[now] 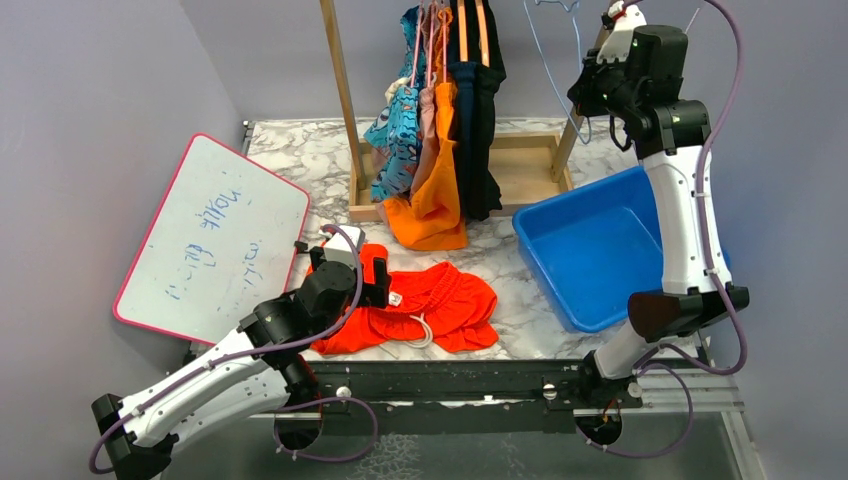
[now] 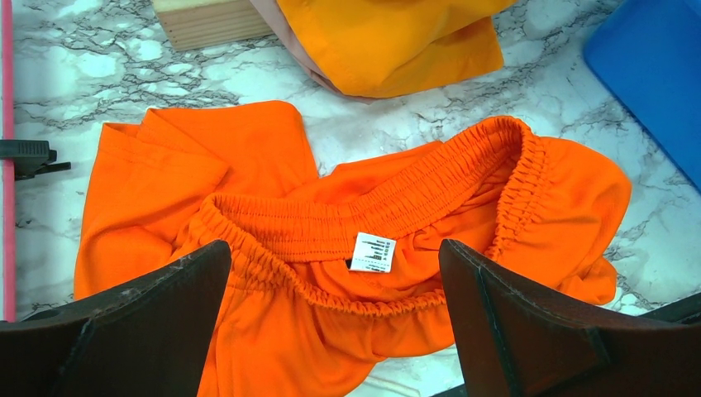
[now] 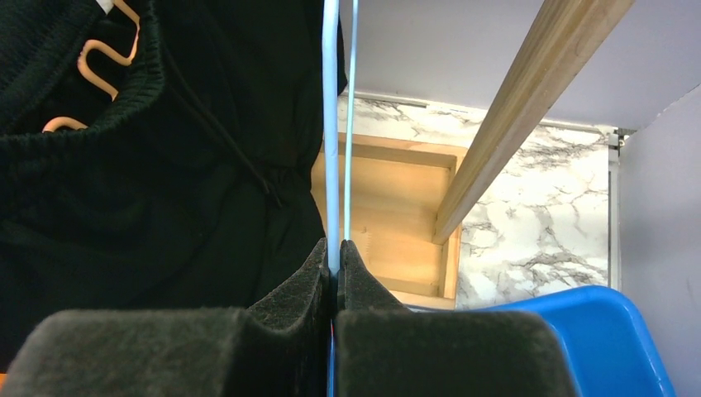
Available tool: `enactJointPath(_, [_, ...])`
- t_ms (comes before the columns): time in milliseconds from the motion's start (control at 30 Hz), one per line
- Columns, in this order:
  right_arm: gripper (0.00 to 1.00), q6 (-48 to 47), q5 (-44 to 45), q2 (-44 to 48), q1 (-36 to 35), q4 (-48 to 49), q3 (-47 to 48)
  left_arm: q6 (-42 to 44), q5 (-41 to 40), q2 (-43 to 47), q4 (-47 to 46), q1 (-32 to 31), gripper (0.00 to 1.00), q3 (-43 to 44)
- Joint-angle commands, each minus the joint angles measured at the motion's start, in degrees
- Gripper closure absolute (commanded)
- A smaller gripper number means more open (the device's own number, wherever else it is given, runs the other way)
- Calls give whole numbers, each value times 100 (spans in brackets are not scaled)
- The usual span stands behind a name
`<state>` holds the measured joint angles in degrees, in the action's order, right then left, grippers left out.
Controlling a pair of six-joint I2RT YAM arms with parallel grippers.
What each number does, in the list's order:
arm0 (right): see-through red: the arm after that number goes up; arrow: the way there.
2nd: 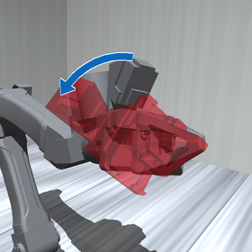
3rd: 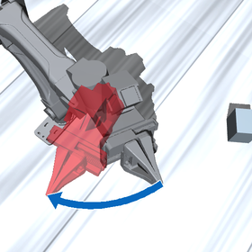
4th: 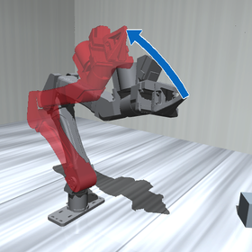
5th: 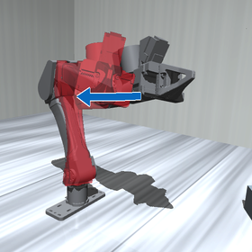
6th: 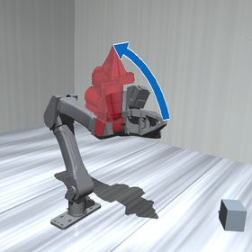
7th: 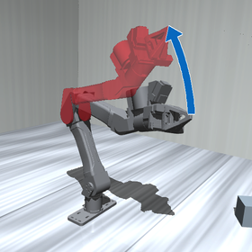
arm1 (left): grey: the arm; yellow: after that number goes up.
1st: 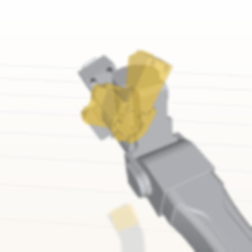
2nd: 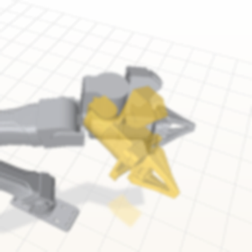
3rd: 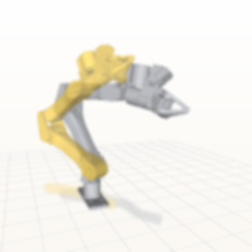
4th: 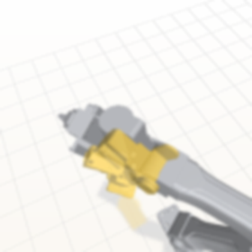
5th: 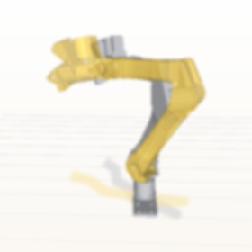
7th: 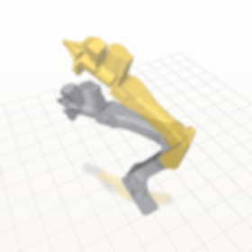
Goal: Remove the shorts from the hanger
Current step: Place the hanger on the clothes rod.
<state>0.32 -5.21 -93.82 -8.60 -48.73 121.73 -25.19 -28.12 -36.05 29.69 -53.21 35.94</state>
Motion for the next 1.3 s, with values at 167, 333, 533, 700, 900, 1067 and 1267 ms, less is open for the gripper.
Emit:
enactJointPath(167, [96,-80,203,-404,-1,-555,747,49,-132,-13,-119,30,1,36])
enactJointPath(333, [96,-5,23,-572,1,-668,863,42,-116,-37,-114,30,1,40])
enactJointPath(533, [83,39,50,44,-1,-242,42,52,-102,-51,-114,30,1,44])
enactJointPath(700, [74,16,117,279,-1,-349,-63,64,-56,-70,-131,28,1,44])
enactJointPath(900, [37,104,70,1549,-1,255,-1413,89,11,-122,-155,30,1,44])
enactJointPath(1067, [15,109,360,2485,-1,575,-2158,124,115,-154,-184,30,1,40])
enactJointPath(1267, [14,166,-138,3637,-1,1154,-3232,294,52,-69,-271,30,1,44])
